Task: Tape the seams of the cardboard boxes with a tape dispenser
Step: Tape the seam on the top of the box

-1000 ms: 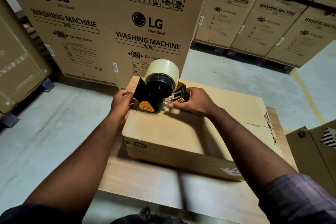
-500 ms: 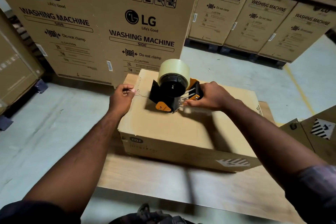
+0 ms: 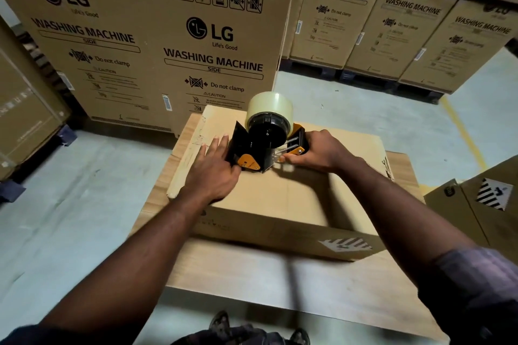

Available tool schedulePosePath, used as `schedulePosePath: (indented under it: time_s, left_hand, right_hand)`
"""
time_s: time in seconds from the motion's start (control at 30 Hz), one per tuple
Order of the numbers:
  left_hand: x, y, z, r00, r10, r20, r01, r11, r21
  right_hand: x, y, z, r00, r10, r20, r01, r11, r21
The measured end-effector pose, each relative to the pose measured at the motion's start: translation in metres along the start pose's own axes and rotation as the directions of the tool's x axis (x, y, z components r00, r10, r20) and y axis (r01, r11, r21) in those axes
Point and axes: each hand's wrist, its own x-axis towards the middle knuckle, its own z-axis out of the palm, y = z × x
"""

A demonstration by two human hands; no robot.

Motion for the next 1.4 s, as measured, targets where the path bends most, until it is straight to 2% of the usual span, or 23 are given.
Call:
schedulePosePath:
  time_s: [0.17, 0.33, 0.47, 0.53, 0.6, 0.67, 0.87, 1.07, 1.27, 1.4]
  left_hand:
    - [-0.004, 0.004, -0.003, 1.000, -0.031, 0.002, 0.031, 0.999, 0.014]
    - [0.000, 0.003, 0.000, 0.999, -0.043, 0.023, 0.041, 0.998, 0.056]
    - [0.000, 0.025, 0.002, 0.990, -0.140, 0.006, 0.139, 0.989, 0.047]
    - [-0.001, 0.063, 0.007, 0.997, -0.074, 0.020, 0.073, 0.997, 0.009]
    - [-0.004, 0.103, 0.017, 0.994, 0.104, 0.030, -0.103, 0.994, -0.022]
    - [-0.007, 0.126, 0.023, 0.980, 0.194, 0.034, -0.193, 0.981, -0.038]
    - [-0.010, 0.127, 0.018, 0.992, 0.116, 0.038, -0.114, 0.992, -0.054]
    - [-0.004, 0.117, 0.028, 0.988, 0.139, 0.064, -0.135, 0.988, -0.070]
    - [0.002, 0.156, 0.036, 0.999, -0.024, -0.041, 0.019, 0.993, -0.118]
    - [0.012, 0.216, 0.056, 0.981, 0.177, 0.076, -0.166, 0.977, -0.136]
  right_hand:
    - [-0.012, 0.014, -0.007, 0.999, 0.038, -0.008, -0.038, 0.999, 0.004]
    - [-0.044, 0.068, -0.041, 0.992, 0.122, 0.021, -0.121, 0.992, -0.034]
    - [-0.060, 0.092, -0.043, 0.992, 0.123, 0.011, -0.122, 0.992, -0.023]
    - [-0.061, 0.094, -0.043, 0.995, 0.099, 0.003, -0.099, 0.995, -0.022]
    - [-0.059, 0.097, -0.043, 0.997, 0.083, 0.001, -0.083, 0.996, -0.009]
    - [-0.058, 0.101, -0.042, 0.997, 0.073, 0.001, -0.073, 0.997, -0.009]
    - [-0.058, 0.108, -0.043, 0.999, 0.037, 0.011, -0.036, 0.999, -0.025]
    - [-0.091, 0.156, -0.072, 0.997, 0.071, 0.017, -0.070, 0.997, -0.036]
    - [-0.119, 0.203, -0.070, 0.995, 0.093, -0.030, -0.089, 0.989, 0.119]
    - [-0.118, 0.213, -0.062, 0.997, 0.069, -0.017, -0.064, 0.974, 0.215]
